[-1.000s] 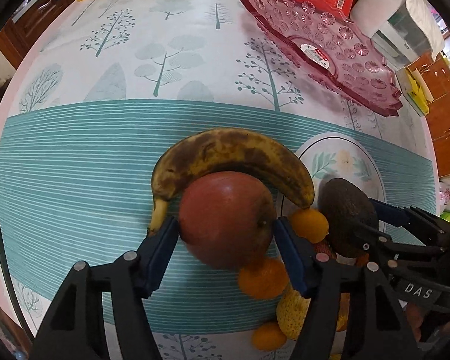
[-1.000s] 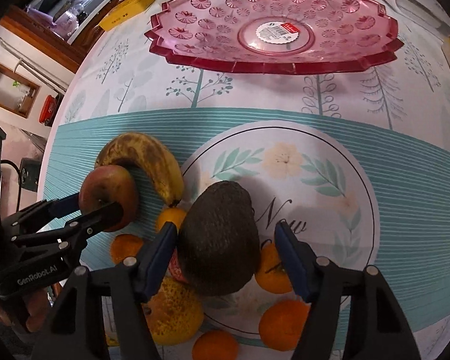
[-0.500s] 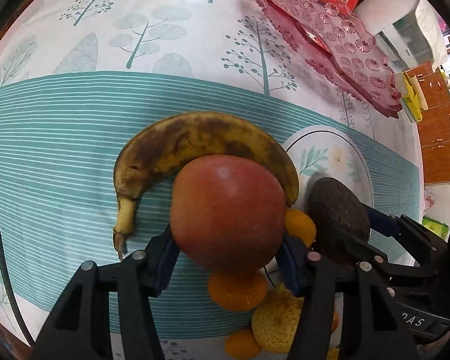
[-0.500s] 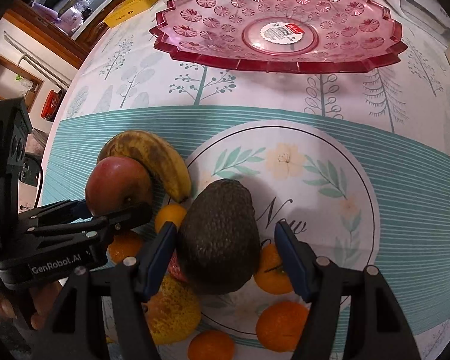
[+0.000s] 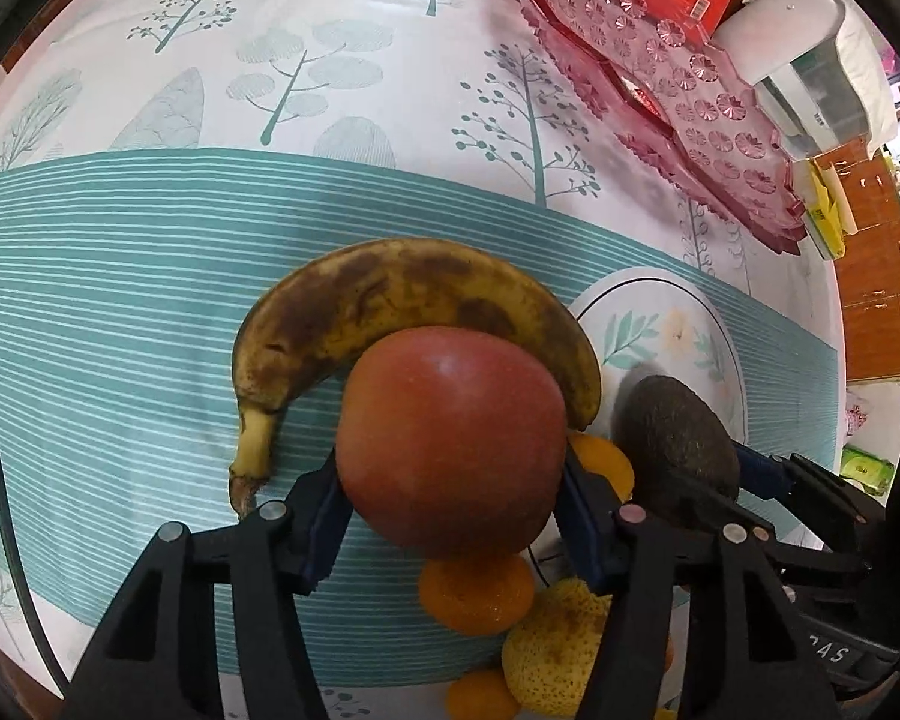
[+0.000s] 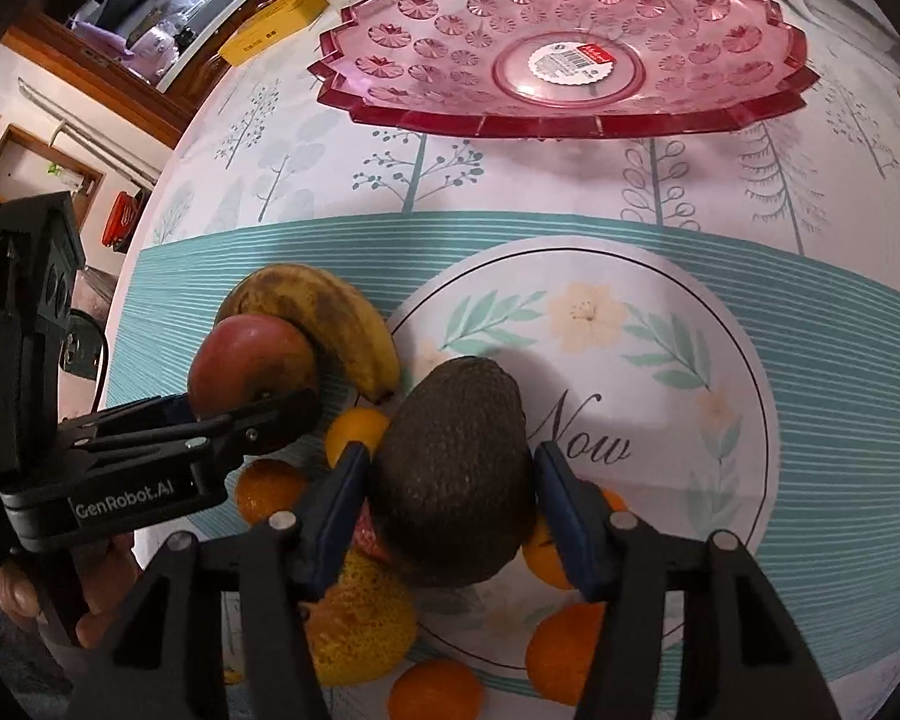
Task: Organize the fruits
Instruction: 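Carry the red apple and avocado into the pink bowl with both tools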
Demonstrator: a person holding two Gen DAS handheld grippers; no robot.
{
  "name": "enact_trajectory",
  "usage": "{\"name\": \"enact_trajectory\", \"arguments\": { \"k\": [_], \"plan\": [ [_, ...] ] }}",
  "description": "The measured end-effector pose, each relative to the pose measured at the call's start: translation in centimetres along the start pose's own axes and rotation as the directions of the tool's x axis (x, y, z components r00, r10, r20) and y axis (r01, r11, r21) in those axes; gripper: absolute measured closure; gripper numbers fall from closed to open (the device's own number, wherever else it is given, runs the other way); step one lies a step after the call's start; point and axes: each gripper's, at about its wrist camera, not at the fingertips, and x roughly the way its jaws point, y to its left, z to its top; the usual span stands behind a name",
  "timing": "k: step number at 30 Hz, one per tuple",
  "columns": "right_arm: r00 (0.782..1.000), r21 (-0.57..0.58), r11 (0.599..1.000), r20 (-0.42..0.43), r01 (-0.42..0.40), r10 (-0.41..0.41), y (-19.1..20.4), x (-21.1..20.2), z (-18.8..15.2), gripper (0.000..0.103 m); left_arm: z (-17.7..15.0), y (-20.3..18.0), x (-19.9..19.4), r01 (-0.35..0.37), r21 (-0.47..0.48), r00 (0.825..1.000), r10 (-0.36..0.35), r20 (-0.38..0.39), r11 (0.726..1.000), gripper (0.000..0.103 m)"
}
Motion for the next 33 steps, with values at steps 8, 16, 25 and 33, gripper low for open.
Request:
{"name": "enact_trajectory", "arguments": {
  "k": [8, 16, 25, 33],
  "plan": [
    [0.997, 0.022, 1.0, 0.074, -0.015, 0.013, -0.6, -3.0, -0.3, 0.046, -1.0, -1.3, -3.4, -0.036, 0.079, 0.996, 0.029, 0.08, 0.996, 0.045],
    [0.974, 0.01, 1.0, 0.224, 0.014, -0.015, -0.8, -8.8, 0.2, 0.046, -0.8, -4.6, -10.1, -0.06, 0.176, 0.977, 0.022, 0.214, 0.983, 0.045],
    [0.912, 0.006, 0.998, 0.408, 0.056, -0.054, -1.8, -16.9, 3.7, 0.047, 2.8, -9.1, -17.2, -0.115, 0.264, 0.921, 0.004, 0.389, 0.958, 0.045],
    [0.843, 0.066, 0.994, 0.526, 0.09, -0.111, -3.8, -19.9, 9.1, 0.046, 8.5, -12.2, -17.4, -0.171, 0.29, 0.893, 0.024, 0.449, 0.942, 0.045]
  ]
}}
